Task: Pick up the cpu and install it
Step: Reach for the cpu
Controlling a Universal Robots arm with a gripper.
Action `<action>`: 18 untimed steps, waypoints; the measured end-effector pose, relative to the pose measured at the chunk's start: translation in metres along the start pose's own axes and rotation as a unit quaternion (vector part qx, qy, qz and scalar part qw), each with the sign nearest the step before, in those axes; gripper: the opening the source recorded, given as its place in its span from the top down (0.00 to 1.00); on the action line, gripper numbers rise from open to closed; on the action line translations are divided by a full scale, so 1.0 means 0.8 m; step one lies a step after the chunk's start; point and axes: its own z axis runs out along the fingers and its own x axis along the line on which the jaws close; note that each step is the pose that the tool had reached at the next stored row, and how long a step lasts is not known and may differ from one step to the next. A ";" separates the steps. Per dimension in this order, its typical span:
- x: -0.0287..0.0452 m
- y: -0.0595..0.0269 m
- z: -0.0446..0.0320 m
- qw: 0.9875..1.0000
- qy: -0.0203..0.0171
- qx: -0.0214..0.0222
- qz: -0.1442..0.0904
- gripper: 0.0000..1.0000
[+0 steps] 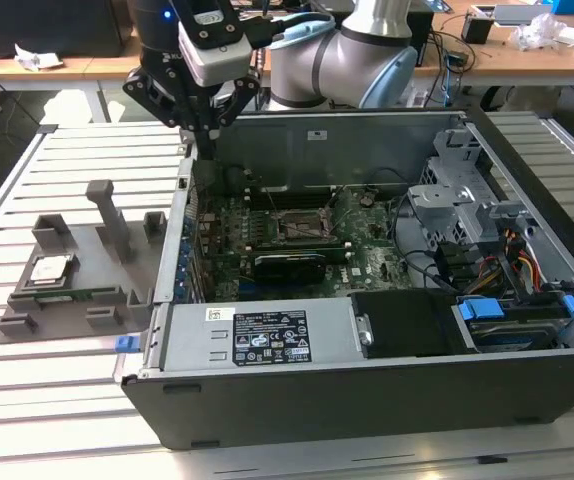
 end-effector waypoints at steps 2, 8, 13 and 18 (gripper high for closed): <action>0.0017 0.000 0.0000 1.000 0.000 0.000 0.000 0.89; 0.0088 -0.001 -0.0002 1.000 0.000 0.000 0.000 0.89; 0.0214 -0.002 -0.0006 1.000 0.000 0.000 0.000 0.89; 0.0347 -0.003 -0.0009 1.000 0.000 0.000 0.000 0.89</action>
